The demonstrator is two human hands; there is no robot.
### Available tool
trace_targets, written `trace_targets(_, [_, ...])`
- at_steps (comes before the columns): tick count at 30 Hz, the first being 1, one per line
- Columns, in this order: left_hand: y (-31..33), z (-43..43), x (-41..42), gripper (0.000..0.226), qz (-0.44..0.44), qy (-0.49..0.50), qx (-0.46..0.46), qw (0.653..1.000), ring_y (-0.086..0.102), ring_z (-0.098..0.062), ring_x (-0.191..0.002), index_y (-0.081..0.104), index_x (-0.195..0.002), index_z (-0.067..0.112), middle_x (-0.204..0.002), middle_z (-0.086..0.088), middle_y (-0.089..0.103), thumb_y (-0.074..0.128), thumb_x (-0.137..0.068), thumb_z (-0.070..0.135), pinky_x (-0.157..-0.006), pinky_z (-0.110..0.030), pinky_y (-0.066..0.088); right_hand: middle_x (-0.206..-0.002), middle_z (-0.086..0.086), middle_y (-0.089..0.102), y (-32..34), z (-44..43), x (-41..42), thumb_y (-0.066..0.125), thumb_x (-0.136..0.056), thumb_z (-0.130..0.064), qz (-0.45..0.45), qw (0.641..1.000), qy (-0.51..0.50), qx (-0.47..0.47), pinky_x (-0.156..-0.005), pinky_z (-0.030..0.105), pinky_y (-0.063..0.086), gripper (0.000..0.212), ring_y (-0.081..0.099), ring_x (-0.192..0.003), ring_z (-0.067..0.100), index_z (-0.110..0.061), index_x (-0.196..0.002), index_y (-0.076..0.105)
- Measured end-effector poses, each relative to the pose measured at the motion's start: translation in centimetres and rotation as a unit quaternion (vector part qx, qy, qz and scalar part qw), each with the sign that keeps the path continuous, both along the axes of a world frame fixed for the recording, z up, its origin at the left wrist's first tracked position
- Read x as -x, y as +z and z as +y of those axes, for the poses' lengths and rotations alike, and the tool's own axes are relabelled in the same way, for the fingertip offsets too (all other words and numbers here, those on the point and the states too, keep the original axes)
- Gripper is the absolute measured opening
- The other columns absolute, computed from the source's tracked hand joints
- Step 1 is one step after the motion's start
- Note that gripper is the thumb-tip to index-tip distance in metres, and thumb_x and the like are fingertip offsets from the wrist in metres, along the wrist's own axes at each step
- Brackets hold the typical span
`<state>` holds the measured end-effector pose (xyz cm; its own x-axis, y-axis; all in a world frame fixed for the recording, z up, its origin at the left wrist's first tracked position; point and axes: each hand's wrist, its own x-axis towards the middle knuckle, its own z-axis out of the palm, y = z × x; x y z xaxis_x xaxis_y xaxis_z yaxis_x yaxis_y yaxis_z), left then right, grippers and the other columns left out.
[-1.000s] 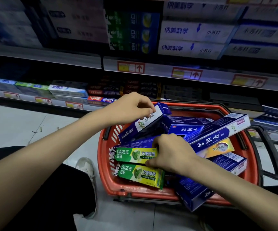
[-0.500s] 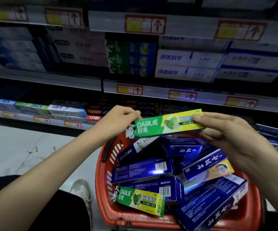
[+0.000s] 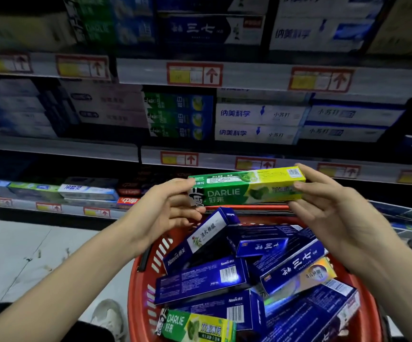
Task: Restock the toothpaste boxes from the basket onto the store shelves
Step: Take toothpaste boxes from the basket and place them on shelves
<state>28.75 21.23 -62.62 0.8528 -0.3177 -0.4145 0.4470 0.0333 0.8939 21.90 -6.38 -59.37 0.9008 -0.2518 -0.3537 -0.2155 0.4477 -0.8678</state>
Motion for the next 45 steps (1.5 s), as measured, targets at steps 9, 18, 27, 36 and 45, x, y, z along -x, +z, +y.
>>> trace_targets(9, [-0.2,-0.1,0.6,0.043,-0.144,0.022,0.028,0.989,0.071,-0.024,-0.097,0.067,-0.131,0.022,-0.118,-0.015,0.075,0.071,-0.089,0.011,-0.072,-0.029,0.053,-0.105,0.018,0.079,0.7,0.6,0.2,0.077,-0.086,-0.032,0.032,0.999,-0.011,-0.041,-0.091,0.034,0.061,0.046,0.078,-0.098,0.030,-0.012,-0.126,0.068])
trace_targets(18, [-0.6,0.1,1.4,0.048,-0.171,-0.005,0.080,0.982,0.071,-0.032,-0.113,0.068,-0.124,0.016,-0.122,-0.016,0.071,0.070,-0.078,0.003,-0.092,-0.036,0.060,-0.109,0.013,0.079,-0.5,0.1,0.4,0.074,-0.091,-0.020,0.043,0.999,-0.022,-0.025,-0.077,0.024,0.063,0.034,0.077,-0.101,0.023,-0.006,-0.122,0.069])
trace_targets(27, [0.1,0.3,1.2,0.069,-0.159,0.068,0.128,0.977,0.070,-0.029,-0.119,0.060,-0.141,0.024,-0.130,-0.011,0.071,0.076,-0.077,0.003,-0.090,-0.031,0.060,-0.116,0.013,0.077,-0.6,0.2,0.3,0.060,-0.097,-0.002,-0.012,0.999,0.019,-0.050,-0.089,0.027,0.060,0.029,0.076,-0.107,0.023,-0.004,-0.124,0.069])
trace_targets(36, [0.4,0.7,0.9,0.056,-0.144,0.138,0.152,0.968,0.073,-0.028,-0.111,0.063,-0.130,0.002,-0.121,-0.015,0.075,0.069,-0.074,-0.005,-0.082,-0.026,0.061,-0.116,0.014,0.077,-0.4,1.1,-0.2,0.060,-0.094,0.006,-0.043,0.998,0.016,-0.047,-0.088,0.030,0.061,0.037,0.075,-0.107,0.028,-0.010,-0.127,0.066])
trace_targets(45, [0.5,2.5,1.0,0.050,-0.177,0.155,0.149,0.960,0.073,-0.027,-0.111,0.065,-0.125,0.000,-0.116,-0.015,0.076,0.070,-0.075,0.001,-0.091,-0.029,0.060,-0.115,0.014,0.077,-0.5,2.8,-0.3,0.065,-0.089,0.003,-0.050,0.997,0.024,-0.048,-0.086,0.029,0.062,0.041,0.075,-0.107,0.026,-0.007,-0.129,0.065])
